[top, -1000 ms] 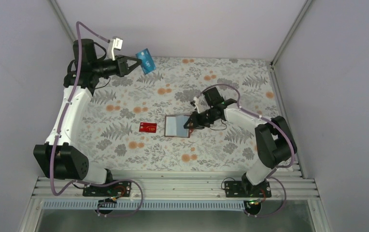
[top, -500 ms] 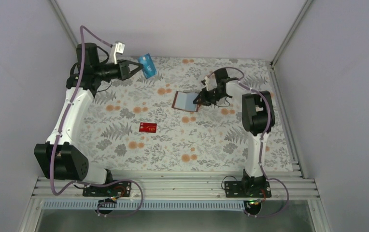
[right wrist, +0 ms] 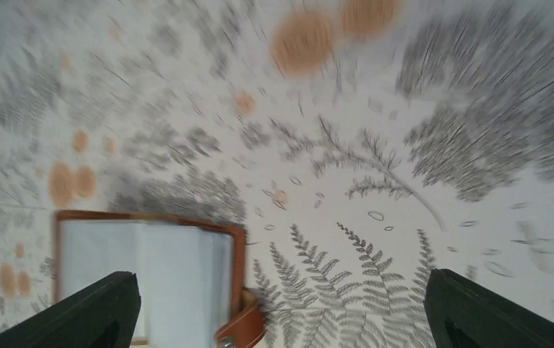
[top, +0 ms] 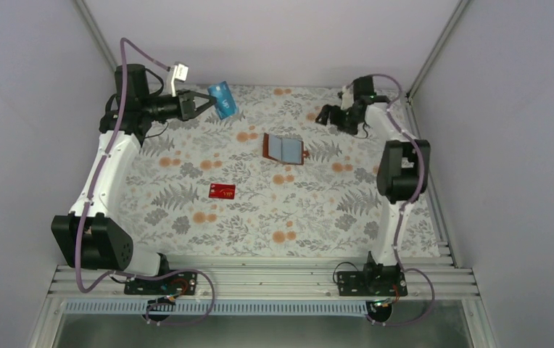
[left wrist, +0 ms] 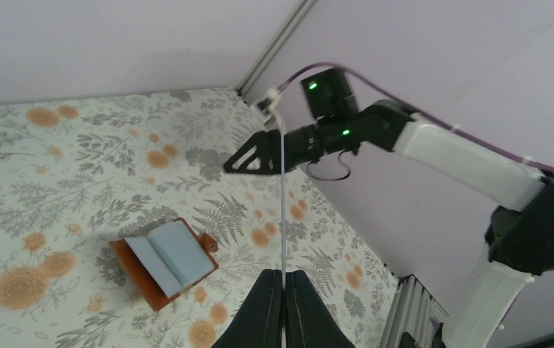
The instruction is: Take the credit cards out of the card holder
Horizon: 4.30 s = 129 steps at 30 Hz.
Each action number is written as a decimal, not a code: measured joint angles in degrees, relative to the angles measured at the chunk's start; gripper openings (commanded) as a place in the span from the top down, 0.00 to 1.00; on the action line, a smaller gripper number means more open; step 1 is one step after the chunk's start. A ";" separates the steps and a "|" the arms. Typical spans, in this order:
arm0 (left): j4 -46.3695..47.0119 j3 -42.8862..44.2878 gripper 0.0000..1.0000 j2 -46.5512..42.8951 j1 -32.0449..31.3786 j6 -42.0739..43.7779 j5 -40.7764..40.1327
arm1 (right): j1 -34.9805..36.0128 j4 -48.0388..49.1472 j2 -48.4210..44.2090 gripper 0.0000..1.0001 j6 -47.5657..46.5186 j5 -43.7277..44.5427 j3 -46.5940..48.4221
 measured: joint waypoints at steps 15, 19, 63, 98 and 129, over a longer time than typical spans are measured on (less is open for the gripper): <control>-2.78 8.85 0.98 0.81 -3.67 4.50 10.45 | 30.25 44.54 -40.30 0.29 6.78 -16.79 -20.57; -3.43 8.87 0.98 0.81 -4.20 4.52 12.48 | 30.62 47.32 -37.13 0.64 8.79 -17.88 -21.29; -17.38 10.88 0.00 1.09 -5.49 19.50 7.67 | 28.41 24.94 -39.23 0.96 -3.02 -16.35 -16.02; -50.29 8.11 0.98 2.71 -10.27 74.27 -2.23 | 42.51 0.57 -37.57 0.41 -24.33 3.78 -17.05; -37.46 11.87 0.97 -0.37 -4.52 50.12 19.17 | 33.99 53.37 -48.43 0.96 6.97 -16.26 -37.38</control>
